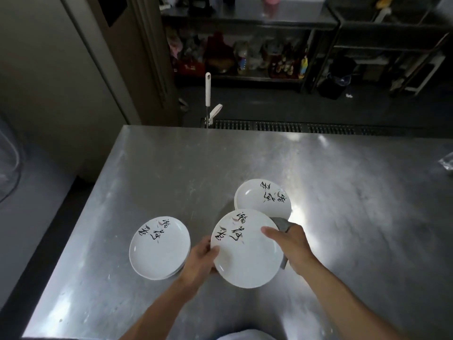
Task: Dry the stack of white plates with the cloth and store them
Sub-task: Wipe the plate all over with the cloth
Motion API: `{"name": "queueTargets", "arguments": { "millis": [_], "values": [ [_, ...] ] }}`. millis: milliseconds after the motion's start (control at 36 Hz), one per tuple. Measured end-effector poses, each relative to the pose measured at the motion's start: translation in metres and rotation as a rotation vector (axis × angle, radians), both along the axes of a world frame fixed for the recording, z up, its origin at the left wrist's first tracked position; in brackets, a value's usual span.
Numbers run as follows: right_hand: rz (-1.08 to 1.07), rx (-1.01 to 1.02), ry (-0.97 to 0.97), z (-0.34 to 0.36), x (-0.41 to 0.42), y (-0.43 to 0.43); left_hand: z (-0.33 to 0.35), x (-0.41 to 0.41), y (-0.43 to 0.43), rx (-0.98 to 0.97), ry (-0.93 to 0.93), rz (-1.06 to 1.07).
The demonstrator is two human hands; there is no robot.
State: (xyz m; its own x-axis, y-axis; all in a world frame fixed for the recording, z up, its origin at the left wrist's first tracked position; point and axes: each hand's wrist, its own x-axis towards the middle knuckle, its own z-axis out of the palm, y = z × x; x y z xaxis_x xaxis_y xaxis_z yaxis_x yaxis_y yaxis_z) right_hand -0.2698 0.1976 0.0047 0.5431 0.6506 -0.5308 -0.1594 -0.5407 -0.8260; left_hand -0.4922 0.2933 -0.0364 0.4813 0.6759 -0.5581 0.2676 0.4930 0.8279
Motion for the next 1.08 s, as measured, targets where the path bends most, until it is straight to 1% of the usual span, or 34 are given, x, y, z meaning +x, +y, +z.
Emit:
{"name": "queueTargets", "arguments": {
  "millis": [56,139,250,333,500,611,833,944,1028,1083],
  "values": [
    [-0.057,0.021,-0.005,0.0,0.005,0.002,0.004,0.005,0.002,-0.007,-0.063,-0.018],
    [-0.128,0.046,-0.039,-0.002,0.015,0.002,0.006,0.021,0.007,-0.032,-0.093,-0.006],
    [-0.18,0.087,-0.079,-0.007,0.029,-0.004,0.006,0.05,0.014,-0.041,-0.079,-0.007],
    [-0.232,0.12,-0.081,-0.014,0.04,-0.009,0.005,0.074,0.02,-0.033,-0.049,0.05],
    [-0.349,0.052,-0.082,-0.031,0.066,-0.019,0.004,0.113,0.03,-0.038,-0.029,0.138],
    [-0.366,0.05,-0.104,-0.037,0.079,-0.024,-0.002,0.129,0.039,-0.039,-0.015,0.174],
    [-0.396,0.05,-0.071,-0.041,0.089,-0.029,-0.017,0.145,0.051,-0.007,0.035,0.223],
    [-0.397,0.061,-0.052,-0.04,0.088,-0.029,-0.018,0.145,0.052,0.044,0.093,0.201],
    [-0.387,0.067,-0.04,-0.038,0.085,-0.029,-0.018,0.14,0.055,0.143,0.178,0.153],
    [-0.371,0.081,-0.031,-0.037,0.081,-0.028,-0.019,0.137,0.057,0.165,0.229,0.118]
  ]
}}
